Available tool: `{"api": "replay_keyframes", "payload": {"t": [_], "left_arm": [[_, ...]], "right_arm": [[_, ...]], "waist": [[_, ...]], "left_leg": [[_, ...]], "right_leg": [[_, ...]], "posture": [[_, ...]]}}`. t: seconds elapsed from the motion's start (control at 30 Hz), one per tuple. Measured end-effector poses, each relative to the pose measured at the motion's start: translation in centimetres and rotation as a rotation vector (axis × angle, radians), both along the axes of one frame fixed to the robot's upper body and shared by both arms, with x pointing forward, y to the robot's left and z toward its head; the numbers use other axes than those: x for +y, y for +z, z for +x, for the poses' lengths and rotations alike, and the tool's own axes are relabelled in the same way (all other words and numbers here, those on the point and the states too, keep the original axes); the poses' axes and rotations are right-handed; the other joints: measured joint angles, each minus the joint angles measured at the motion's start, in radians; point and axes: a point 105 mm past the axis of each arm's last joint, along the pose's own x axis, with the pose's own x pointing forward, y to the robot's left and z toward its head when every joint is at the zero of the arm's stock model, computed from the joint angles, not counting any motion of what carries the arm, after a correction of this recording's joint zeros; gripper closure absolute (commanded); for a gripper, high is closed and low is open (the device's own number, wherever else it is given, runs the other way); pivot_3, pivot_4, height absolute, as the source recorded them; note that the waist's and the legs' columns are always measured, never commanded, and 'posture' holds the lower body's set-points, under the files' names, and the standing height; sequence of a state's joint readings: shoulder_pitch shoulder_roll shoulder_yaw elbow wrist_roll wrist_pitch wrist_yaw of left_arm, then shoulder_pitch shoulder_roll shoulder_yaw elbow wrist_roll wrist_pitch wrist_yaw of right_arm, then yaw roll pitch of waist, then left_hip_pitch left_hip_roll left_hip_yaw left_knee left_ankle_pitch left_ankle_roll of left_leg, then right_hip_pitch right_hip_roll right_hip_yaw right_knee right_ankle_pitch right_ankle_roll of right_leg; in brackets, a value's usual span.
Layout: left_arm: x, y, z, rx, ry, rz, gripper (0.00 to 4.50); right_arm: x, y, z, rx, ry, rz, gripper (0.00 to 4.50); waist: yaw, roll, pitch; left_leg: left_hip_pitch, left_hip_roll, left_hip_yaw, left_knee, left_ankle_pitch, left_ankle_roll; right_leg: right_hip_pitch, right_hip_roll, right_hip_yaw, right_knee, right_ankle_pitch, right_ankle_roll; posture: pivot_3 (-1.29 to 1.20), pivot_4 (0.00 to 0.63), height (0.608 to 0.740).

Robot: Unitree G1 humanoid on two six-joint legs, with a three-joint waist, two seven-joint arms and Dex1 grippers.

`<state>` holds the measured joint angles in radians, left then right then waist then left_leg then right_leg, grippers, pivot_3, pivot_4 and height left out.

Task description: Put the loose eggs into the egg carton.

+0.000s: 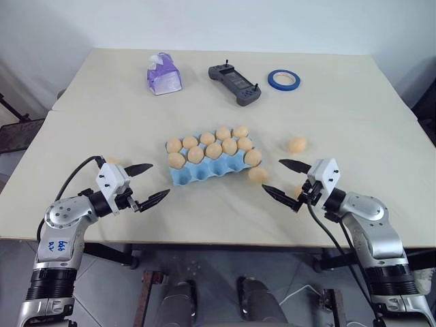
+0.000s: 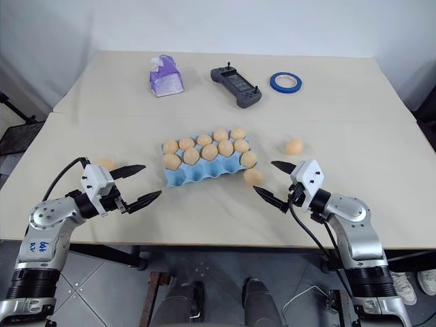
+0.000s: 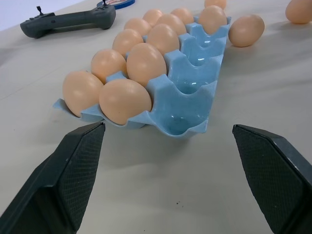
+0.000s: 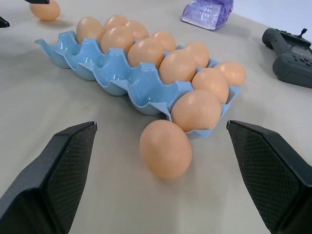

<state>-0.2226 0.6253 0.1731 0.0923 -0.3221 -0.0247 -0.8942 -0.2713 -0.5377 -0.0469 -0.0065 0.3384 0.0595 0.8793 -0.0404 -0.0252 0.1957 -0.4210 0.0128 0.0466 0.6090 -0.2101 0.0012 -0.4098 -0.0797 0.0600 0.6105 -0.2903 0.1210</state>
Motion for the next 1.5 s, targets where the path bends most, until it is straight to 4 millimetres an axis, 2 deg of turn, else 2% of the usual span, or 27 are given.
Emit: {"api": "replay_keyframes", "payload": {"t": [0.13, 0.23, 0.43, 0.57, 0.67, 0.77, 0.87, 1.07, 1.17, 1.27, 1.33, 1.5], "left_arm": [[-0.1, 0.1, 0.1, -0.013, 0.004, 0.003, 0.03], [-1.0, 0.0, 0.2, -0.003, -0.032, -0.004, 0.03], [-4.2, -0.9, -0.3, 0.029, -0.187, 0.021, 0.03], [-6.6, -1.7, -0.9, 0.056, -0.306, 0.030, 0.03], [-7.9, -1.8, -1.1, 0.063, -0.369, 0.028, 0.03], [-8.8, -1.6, -1.3, 0.063, -0.425, 0.031, 0.03], [-9.1, -1.6, -1.4, 0.061, -0.445, 0.029, 0.03], [-9.4, -1.4, -1.3, 0.043, -0.445, 0.018, 0.03], [-9.3, -1.5, -1.3, 0.043, -0.429, 0.013, 0.00], [-9.0, -1.9, -1.5, 0.054, -0.407, 0.009, 0.00], [-8.2, -2.1, -1.4, 0.060, -0.365, 0.003, 0.00], [-6.4, -1.6, -1.3, 0.035, -0.271, 0.001, 0.00]], "right_arm": [[0.0, 0.1, 0.1, -0.003, -0.005, 0.002, 0.00], [-0.4, 0.5, -0.1, -0.018, -0.033, 0.010, 0.00], [-4.9, 0.8, -2.9, -0.023, -0.223, 0.025, 0.00], [-7.8, -1.0, -5.2, 0.040, -0.365, 0.020, 0.00], [-8.5, -2.5, -6.1, 0.091, -0.417, 0.038, 0.00], [-8.3, -3.3, -5.5, 0.117, -0.410, 0.048, 0.00], [-7.7, -4.1, -4.4, 0.145, -0.385, 0.056, 0.00], [-6.9, -4.9, -2.0, 0.159, -0.343, 0.046, 0.00], [-6.8, -5.4, -0.7, 0.174, -0.346, 0.060, 0.64], [-6.5, -6.1, -0.5, 0.191, -0.321, 0.048, 1.67], [-6.0, -5.9, -0.2, 0.178, -0.306, 0.062, 2.37], [-4.6, -4.8, 0.4, 0.140, -0.242, 0.056, 2.37]], "waist": [[0.001, 0.000, 0.000], [0.005, 0.000, 0.000], [0.021, -0.001, -0.001], [0.015, -0.002, -0.002], [0.003, -0.002, -0.003], [-0.007, -0.002, -0.003], [-0.013, -0.002, -0.003], [-0.013, -0.002, -0.003], [-0.013, -0.002, -0.003], [-0.009, -0.002, -0.003], [-0.008, -0.002, -0.003], [-0.013, -0.002, -0.003]], "left_leg": [[0.000, 0.000, 0.000, 0.000, 0.000, 0.000], [0.000, 0.000, 0.000, 0.000, 0.000, 0.000], [-0.001, 0.000, 0.000, -0.001, -0.001, 0.000], [0.000, 0.000, 0.001, 0.000, -0.001, 0.000], [0.002, 0.001, 0.004, 0.000, -0.001, 0.001], [0.005, 0.002, 0.005, 0.001, 0.000, 0.002], [0.015, 0.003, 0.005, 0.000, 0.000, 0.002], [0.014, 0.005, 0.009, -0.001, 0.000, 0.003], [0.014, 0.005, 0.010, -0.004, 0.000, 0.003], [0.013, 0.005, 0.011, -0.008, 0.000, 0.003], [0.013, 0.005, 0.011, -0.011, 0.000, 0.003], [0.014, 0.006, 0.013, -0.011, 0.000, 0.003]], "right_leg": [[0.000, 0.000, 0.000, 0.000, 0.000, 0.000], [0.000, 0.000, 0.000, 0.000, 0.000, 0.000], [0.001, -0.002, -0.004, -0.002, -0.001, -0.002], [0.003, -0.002, -0.004, -0.003, -0.001, -0.002], [0.003, 0.000, -0.001, -0.003, -0.001, -0.004], [0.006, 0.001, -0.001, -0.003, -0.003, -0.014], [0.019, 0.001, -0.002, -0.008, -0.003, -0.016], [0.023, 0.000, -0.002, -0.019, 0.001, -0.017], [0.021, -0.001, -0.002, -0.019, 0.001, -0.018], [0.017, -0.001, -0.003, -0.018, 0.004, -0.011], [0.016, -0.001, -0.003, -0.018, 0.005, -0.010], [0.016, 0.000, -0.004, -0.018, 0.005, -0.010]], "posture": [[0.00, 0.150, 0.740], [0.00, 0.150, 0.740], [0.00, 0.150, 0.740], [0.00, 0.150, 0.740], [0.00, 0.150, 0.740], [0.00, 0.150, 0.740], [0.00, 0.150, 0.740], [0.00, 0.150, 0.740], [0.00, 0.150, 0.740], [0.00, 0.150, 0.740], [0.00, 0.150, 0.740], [0.00, 0.150, 0.740]]}}
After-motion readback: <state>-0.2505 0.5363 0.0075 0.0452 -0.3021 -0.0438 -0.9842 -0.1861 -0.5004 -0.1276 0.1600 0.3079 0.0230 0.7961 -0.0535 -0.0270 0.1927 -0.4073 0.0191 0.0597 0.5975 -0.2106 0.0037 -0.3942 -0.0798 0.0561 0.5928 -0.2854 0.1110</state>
